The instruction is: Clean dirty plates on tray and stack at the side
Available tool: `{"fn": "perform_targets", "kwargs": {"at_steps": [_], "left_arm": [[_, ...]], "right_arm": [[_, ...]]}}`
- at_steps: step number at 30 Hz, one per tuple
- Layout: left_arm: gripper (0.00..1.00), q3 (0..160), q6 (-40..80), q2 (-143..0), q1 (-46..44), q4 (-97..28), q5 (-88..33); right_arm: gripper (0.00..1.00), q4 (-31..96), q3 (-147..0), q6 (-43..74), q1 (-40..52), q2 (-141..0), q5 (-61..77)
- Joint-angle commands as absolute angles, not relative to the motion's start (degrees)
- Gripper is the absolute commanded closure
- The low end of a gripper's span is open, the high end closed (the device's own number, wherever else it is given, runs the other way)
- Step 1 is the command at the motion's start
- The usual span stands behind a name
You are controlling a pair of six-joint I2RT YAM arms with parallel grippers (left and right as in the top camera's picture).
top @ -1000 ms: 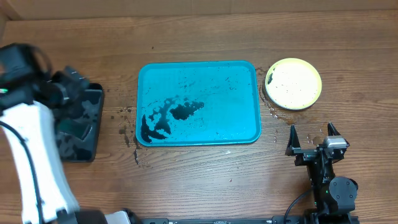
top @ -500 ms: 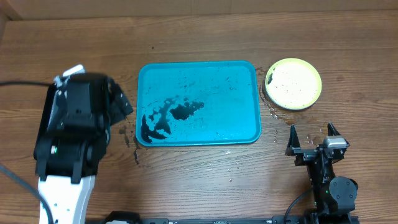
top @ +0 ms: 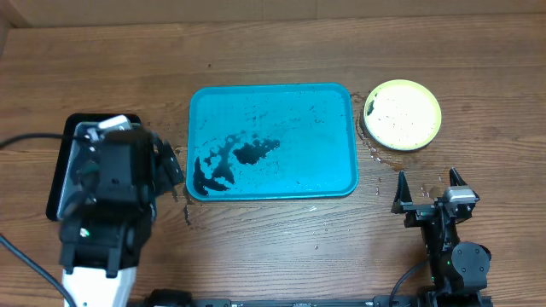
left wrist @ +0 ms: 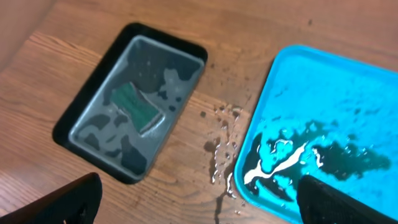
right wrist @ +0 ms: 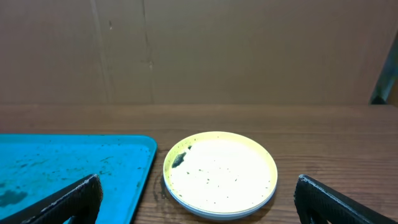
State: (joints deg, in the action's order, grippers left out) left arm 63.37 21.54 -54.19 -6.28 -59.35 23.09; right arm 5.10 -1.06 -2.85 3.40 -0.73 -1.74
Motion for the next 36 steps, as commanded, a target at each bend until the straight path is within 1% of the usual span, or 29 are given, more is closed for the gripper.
{"fn": "perform_targets", "kwargs": {"at_steps": [1,6,11,16,25,31,36], "left_arm": [[0.00,54.9,17.0,-47.3,-6.3,-53.2,22.0],[0.00,39.9,12.1,-36.0,-6.3,-39.9,19.4],[0.00,26.6,11.9,-25.1,-6.3,-29.5,19.4],[0.00,17.1,12.0,-18.1,-6.2,-21.0,19.3],[0.00,8.0,12.0,-7.6,-2.0,-12.8,10.9],[0.00,2.7,12.0,-1.7,-1.5,-8.8,10.2],[0.00,1.0,11.6,-0.2,-1.5,-3.3,8.7]], "right_arm": [[0.00,4.7,-0.5,-3.0,3.1,-0.2,-1.9],[0.00,4.7,-0.5,-3.0,3.1,-0.2,-1.9],[0.00,4.7,-0.5,-3.0,3.1,-0.2,-1.9],[0.00,4.7,-0.5,-3.0,3.1,-0.2,-1.9],[0.00,4.7,-0.5,-3.0,3.1,-0.2,-1.9],[0.00,4.7,-0.5,-3.0,3.1,-0.2,-1.9],[0.00,4.7,-0.5,-3.0,3.1,-0.2,-1.9]]}}
